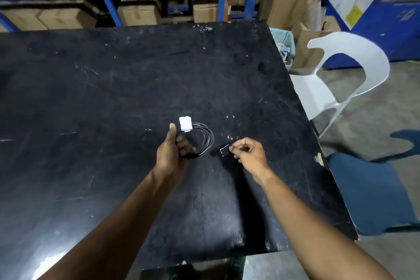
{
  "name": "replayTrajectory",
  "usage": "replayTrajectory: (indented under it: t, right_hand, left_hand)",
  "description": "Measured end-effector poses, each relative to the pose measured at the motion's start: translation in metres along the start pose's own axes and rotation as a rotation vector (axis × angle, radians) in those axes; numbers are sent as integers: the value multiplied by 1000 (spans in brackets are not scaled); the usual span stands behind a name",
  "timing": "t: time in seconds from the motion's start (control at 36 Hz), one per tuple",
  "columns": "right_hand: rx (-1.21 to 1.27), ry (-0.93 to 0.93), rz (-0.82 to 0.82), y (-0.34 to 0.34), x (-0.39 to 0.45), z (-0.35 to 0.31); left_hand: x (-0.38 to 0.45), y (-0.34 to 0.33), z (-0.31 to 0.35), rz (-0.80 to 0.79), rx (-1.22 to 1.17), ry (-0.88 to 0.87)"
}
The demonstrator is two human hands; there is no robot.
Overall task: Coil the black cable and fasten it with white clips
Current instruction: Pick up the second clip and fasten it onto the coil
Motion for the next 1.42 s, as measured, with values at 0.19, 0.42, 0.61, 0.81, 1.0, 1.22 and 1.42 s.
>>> replayTrajectory:
  t: [0.19,0.42,0.61,0.81,1.0,1.22,1.42]
  right_hand:
    - [429,-24,70,-16,-44,-60]
    - [854,-121,59,-53,-74,-107]
    - [989,-149,56,-58,-79,-122]
    - [983,-168,-56,-63,-82,-129]
    - [986,-154,-150,-66,-83,-135]
    - [1009,-132,-194,-69,-80,-139]
    - [1019,-108,-230,-73,-81,-143]
  left_hand:
    - [-20,-22,7,-135,-131,58]
    - [-63,-48,26,-296,-158,-30]
    - [-76,-51,48,-229,-88,-133]
    - [-81,-52,59,-169,-99,-230]
    - [-82,-53,61,-105,-2,-229]
    - [-79,-54,57,-104,-59,-183]
    - [-79,-53,49,-106,-97,-119]
Point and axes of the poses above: each hand's wrist, its own x-axis towards the middle knuckle, its own y-axis out of the back of the hand, z = x × y, the point moved 8 cm from there along x, towards the middle knuckle, and after that the axes turned 11 degrees about y, right-handed, at the moved point
